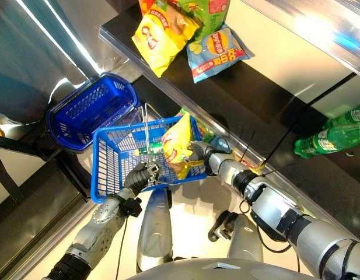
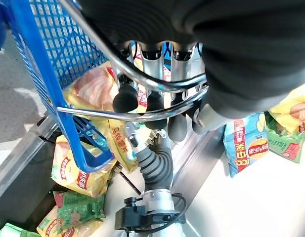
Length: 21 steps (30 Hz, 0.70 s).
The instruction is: Pick up the snacks into the basket
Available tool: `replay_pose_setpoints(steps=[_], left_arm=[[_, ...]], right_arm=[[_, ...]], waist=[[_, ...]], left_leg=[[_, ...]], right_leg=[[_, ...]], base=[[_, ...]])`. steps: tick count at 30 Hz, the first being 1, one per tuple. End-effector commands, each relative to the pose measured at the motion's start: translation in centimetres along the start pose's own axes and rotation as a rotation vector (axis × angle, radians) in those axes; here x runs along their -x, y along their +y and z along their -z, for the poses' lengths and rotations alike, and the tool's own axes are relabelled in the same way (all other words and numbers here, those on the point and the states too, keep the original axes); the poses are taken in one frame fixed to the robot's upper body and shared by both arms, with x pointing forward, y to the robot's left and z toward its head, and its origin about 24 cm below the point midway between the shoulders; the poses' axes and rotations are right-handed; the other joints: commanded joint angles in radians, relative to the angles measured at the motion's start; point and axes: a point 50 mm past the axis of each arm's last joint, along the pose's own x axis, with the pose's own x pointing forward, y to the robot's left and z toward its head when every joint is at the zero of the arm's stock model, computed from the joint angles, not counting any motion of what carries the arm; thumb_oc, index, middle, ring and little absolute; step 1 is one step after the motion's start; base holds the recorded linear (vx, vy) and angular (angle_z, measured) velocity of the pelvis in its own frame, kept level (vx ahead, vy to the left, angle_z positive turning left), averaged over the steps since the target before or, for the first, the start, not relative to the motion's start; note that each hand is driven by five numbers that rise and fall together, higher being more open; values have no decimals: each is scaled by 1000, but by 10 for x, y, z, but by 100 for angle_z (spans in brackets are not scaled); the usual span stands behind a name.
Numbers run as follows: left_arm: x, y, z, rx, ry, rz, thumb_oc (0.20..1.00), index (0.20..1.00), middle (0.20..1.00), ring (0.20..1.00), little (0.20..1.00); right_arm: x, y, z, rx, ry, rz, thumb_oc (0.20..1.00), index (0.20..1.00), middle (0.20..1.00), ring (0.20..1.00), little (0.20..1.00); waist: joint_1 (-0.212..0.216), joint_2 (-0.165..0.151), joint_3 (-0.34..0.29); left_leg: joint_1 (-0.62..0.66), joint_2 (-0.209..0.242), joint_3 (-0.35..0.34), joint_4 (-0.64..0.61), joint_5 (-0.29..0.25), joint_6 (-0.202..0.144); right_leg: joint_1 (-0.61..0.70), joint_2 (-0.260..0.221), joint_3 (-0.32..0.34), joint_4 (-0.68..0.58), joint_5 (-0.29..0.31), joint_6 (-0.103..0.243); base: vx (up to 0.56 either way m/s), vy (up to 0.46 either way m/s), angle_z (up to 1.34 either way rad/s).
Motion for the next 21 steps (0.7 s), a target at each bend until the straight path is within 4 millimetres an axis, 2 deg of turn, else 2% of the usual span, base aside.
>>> replay_pose_setpoints(steps=[1, 14, 18, 21], left_arm=[[-8, -60, -73, 0, -389, 308, 200, 200, 200, 200, 200], [-11, -41, -59, -33, -340, 181, 200, 200, 200, 200, 200], [-11, -35, -58, -50, -337, 145, 200, 200, 200, 200, 200], [-11, -27, -53, -68, -322, 98, 200, 200, 200, 200, 200]], right_arm=[[0, -8, -6, -107, -36, 71, 1000, 1000, 1000, 1000, 1000], [11, -11, -1, -161, -105, 125, 1000, 1000, 1000, 1000, 1000], [21, -16, -1, -203, -167, 166, 1000, 1000, 1000, 1000, 1000], [36, -23, 6, -196, -211, 210, 1000, 1000, 1000, 1000, 1000]], waist=[[16, 33, -54], [-34, 6, -61], [-57, -6, -65], [-80, -20, -70]], left_leg=[[-5, 19, 17, 37, -27, 28], [9, 31, 32, 39, -32, 25], [14, 36, 35, 40, -33, 22], [29, 44, 42, 33, -35, 18]], right_leg=[[-62, -7, 43, -114, 252, 65], [-67, -5, 64, -117, 257, 64], [-64, -5, 71, -120, 256, 65], [-56, -1, 74, -127, 258, 68]], base=[[0, 0, 0], [-5, 12, -4], [3, 6, -5], [17, 3, -8]])
